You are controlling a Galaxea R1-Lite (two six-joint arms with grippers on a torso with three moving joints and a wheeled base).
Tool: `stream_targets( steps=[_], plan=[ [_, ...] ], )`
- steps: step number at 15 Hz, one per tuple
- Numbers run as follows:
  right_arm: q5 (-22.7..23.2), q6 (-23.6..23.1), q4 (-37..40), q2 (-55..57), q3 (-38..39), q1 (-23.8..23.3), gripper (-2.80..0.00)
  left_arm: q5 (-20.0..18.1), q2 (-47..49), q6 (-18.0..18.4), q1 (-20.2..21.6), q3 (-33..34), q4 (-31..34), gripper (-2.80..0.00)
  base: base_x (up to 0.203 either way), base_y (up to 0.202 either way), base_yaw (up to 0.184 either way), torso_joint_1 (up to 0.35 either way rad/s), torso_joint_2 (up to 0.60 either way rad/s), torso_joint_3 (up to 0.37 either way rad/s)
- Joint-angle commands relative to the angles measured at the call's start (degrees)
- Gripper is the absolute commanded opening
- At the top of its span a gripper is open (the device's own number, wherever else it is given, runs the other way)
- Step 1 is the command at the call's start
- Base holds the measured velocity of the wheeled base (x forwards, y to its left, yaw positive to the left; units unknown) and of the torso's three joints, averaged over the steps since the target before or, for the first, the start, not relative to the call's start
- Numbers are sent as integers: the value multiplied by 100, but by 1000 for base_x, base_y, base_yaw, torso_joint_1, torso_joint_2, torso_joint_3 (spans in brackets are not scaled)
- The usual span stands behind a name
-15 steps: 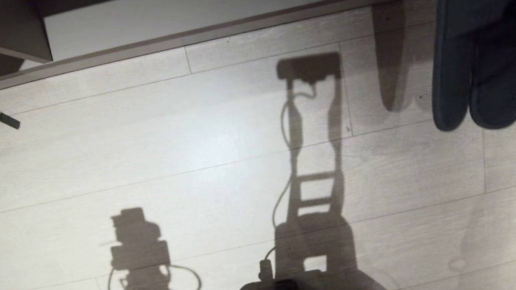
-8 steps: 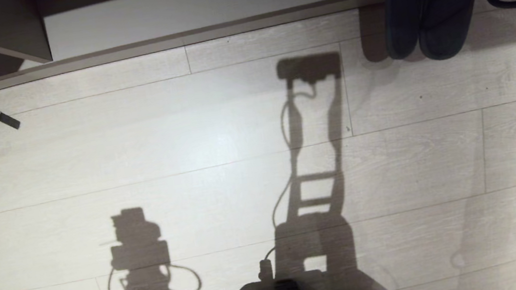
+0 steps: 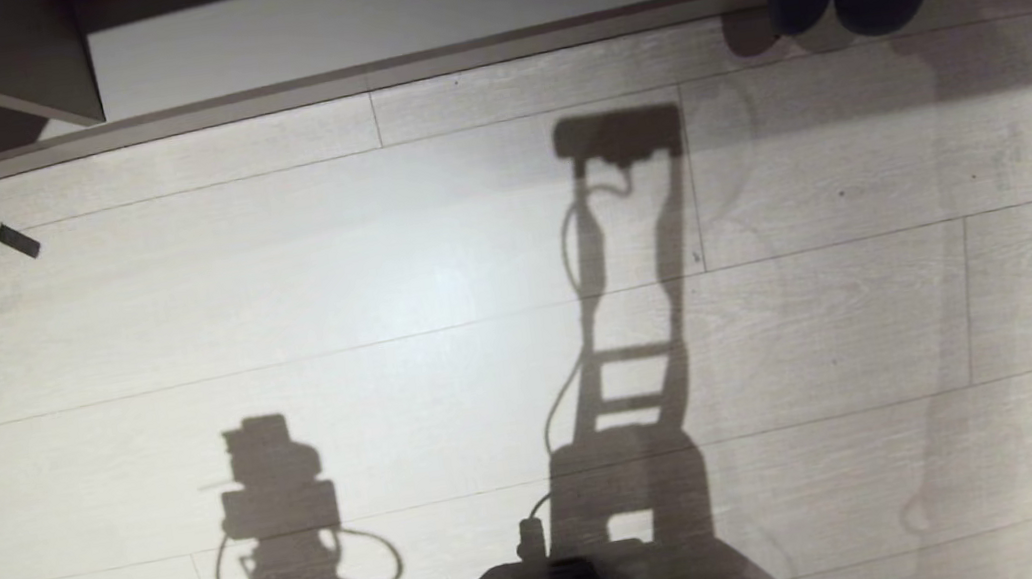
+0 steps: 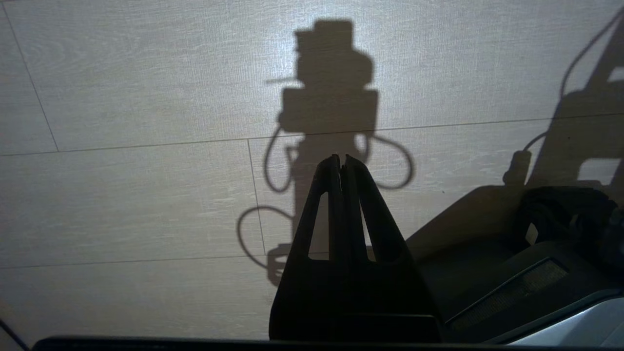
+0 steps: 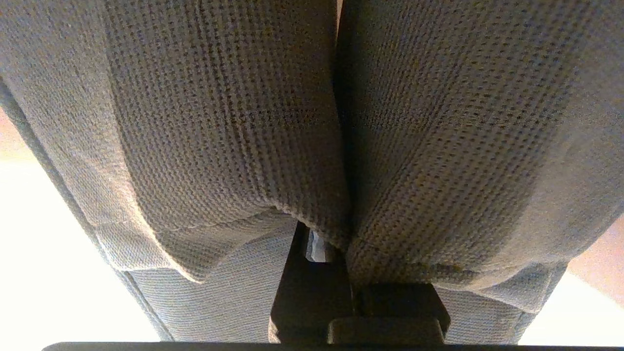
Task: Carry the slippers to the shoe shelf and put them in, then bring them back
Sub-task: Place the slippers into the shoe cabinet
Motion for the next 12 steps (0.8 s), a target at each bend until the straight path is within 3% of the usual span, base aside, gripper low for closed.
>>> stream_targets(
  steps=[1,12],
  plan=[
    [5,-31,-215,-11,6,-87,-280,1,-9,-5,2,0,-3,-280,0,0,0,0,0,0],
    [28,-69,-211,-107,147,-106,-280,1,-9,4,-3,0,-3,-280,0,0,0,0,0,0]
  ],
)
